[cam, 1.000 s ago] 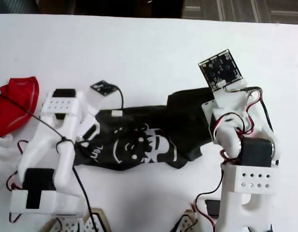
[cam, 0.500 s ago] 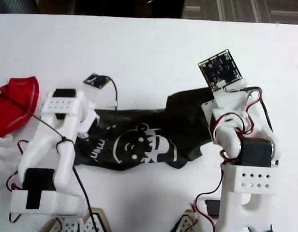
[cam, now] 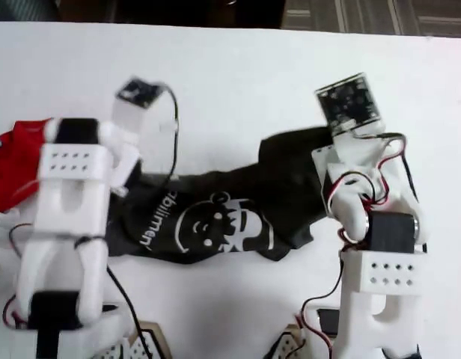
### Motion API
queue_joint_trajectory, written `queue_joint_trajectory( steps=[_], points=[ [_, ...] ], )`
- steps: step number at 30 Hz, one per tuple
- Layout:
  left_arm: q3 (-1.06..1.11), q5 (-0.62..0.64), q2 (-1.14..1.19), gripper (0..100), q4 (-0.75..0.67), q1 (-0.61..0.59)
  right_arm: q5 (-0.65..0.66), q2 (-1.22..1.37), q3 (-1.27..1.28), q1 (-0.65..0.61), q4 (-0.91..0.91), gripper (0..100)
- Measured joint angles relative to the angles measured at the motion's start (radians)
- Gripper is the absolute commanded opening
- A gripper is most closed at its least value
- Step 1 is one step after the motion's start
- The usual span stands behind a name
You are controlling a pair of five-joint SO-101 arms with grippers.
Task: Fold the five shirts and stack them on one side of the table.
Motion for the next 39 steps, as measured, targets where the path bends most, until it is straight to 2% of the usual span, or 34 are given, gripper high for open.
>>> queue_joint_trajectory(
  steps=[8,23,31,39],
  points=[
    [-0.313,-0.028,-0.081,3,0.138,0.000,-0.020,-0.002,-0.160,0.000,0.000,1.8],
    [-0.865,-0.032,-0.083,3,0.175,-0.054,-0.020,-0.003,-0.687,0.000,0.000,1.8],
    [-1.033,-0.032,-0.106,3,0.175,-0.055,-0.020,-0.003,-0.798,0.000,0.002,1.8],
    [-1.048,-0.032,-0.232,3,0.175,-0.055,-0.029,-0.005,-0.944,0.000,0.078,1.8]
  ],
)
